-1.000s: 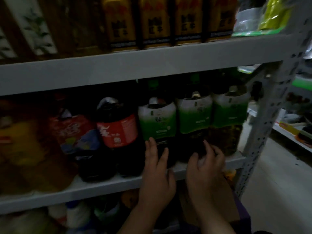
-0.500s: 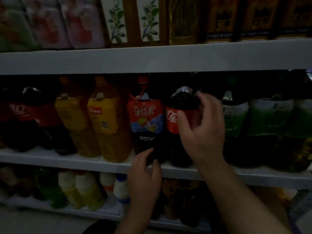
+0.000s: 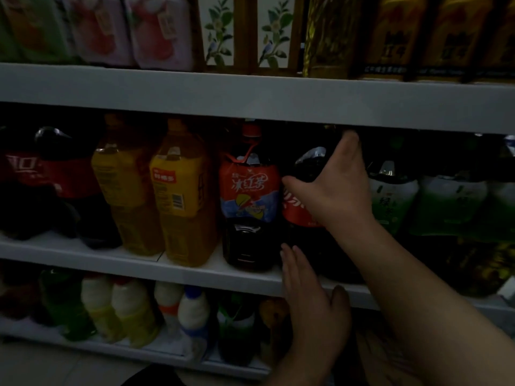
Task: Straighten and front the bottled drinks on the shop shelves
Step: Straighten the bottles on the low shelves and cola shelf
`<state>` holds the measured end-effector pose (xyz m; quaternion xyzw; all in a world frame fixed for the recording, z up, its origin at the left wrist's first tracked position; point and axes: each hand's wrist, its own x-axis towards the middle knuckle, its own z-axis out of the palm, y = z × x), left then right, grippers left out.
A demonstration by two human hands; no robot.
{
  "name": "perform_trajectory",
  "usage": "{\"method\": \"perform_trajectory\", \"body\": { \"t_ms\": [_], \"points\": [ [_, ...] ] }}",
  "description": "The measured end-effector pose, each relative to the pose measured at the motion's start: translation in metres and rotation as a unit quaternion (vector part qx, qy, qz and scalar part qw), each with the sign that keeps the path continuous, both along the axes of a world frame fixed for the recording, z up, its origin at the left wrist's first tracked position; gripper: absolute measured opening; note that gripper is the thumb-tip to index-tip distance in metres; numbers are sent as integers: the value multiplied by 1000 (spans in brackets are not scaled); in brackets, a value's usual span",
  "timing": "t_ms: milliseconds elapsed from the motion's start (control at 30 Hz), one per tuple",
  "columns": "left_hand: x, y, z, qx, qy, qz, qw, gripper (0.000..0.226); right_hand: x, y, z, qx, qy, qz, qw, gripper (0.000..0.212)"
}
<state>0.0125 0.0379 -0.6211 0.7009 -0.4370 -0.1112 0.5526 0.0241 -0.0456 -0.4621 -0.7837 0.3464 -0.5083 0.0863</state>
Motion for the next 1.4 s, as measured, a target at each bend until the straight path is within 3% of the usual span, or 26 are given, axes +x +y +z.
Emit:
{"method": "perform_trajectory", "body": {
  "t_ms": [233,400,533,767,933,1033,1267,1400],
  "points": [
    [16,19,0,-10,-62,-27,998,79,-13,-15,14,24,58,10,998,91],
    [53,15,11,7,-70,8,997,66,-15,-14,15,-77,162,-52,982,78],
    [54,15,13,24,-111,6,993,65,-11,-7,12,-126,225,-149,955,102],
    [58,15,9,18,-110,49,993,59,-10,-18,18,-99,206,-115,967,98],
    [56,18,9,5,-131,54,990,50,-21,-31,27,-41,228,-2,973,82],
    [58,19,12,-3,-153,51,987,47,-26,-34,31,-34,260,42,964,87],
    [50,17,8,-38,-208,50,976,44,-17,-20,25,-102,246,-110,957,101],
    [50,14,2,-47,-228,61,971,45,-16,-29,29,-61,239,-51,968,93]
  ]
}}
